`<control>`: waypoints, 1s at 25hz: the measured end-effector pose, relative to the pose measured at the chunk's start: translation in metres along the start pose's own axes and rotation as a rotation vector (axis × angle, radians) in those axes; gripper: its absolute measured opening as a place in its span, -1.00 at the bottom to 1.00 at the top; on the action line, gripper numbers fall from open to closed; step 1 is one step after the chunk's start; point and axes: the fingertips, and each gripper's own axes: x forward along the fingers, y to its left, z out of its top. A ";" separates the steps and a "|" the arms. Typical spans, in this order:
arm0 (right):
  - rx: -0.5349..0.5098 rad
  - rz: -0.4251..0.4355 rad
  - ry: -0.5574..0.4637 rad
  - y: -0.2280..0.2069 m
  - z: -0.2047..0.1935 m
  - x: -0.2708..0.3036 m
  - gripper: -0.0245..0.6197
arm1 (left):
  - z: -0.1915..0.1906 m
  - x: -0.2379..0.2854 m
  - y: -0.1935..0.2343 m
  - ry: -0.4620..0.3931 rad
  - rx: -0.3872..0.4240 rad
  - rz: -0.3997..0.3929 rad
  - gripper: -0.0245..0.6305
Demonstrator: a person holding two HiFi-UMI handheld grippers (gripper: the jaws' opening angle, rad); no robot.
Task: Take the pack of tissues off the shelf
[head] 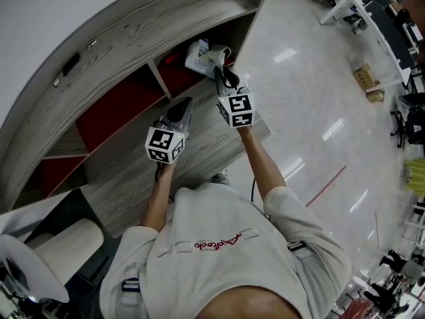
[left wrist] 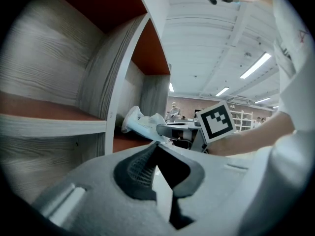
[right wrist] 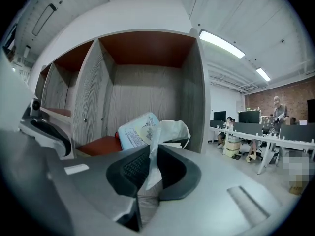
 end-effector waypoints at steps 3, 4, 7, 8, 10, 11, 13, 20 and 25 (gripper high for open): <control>-0.013 -0.007 -0.013 -0.001 0.005 -0.005 -0.83 | 0.002 0.001 -0.003 -0.004 0.004 -0.006 -0.93; -0.016 -0.009 -0.018 -0.002 0.007 -0.007 -0.84 | 0.003 0.002 -0.004 -0.005 0.007 -0.007 -0.93; -0.029 -0.012 -0.033 -0.002 0.013 -0.016 -0.84 | 0.006 0.001 -0.009 -0.009 0.014 -0.008 -0.93; -0.032 -0.013 -0.038 -0.002 0.016 -0.019 -0.84 | 0.008 0.001 -0.010 -0.012 0.016 -0.009 -0.93; -0.040 -0.015 -0.050 -0.001 0.020 -0.027 -0.85 | 0.011 0.001 -0.013 -0.016 0.022 -0.011 -0.93; -0.045 -0.015 -0.055 0.000 0.022 -0.031 -0.85 | 0.012 0.000 -0.014 -0.018 0.025 -0.011 -0.93; -0.055 -0.014 -0.063 0.001 0.023 -0.039 -0.85 | 0.015 -0.001 -0.017 -0.024 0.031 -0.011 -0.93; -0.068 -0.024 -0.097 0.002 0.029 -0.070 -0.85 | 0.026 -0.006 -0.021 -0.054 0.055 -0.001 -0.93; -0.063 -0.039 -0.115 -0.001 0.033 -0.095 -0.85 | 0.037 -0.009 -0.030 -0.075 0.073 0.000 -0.93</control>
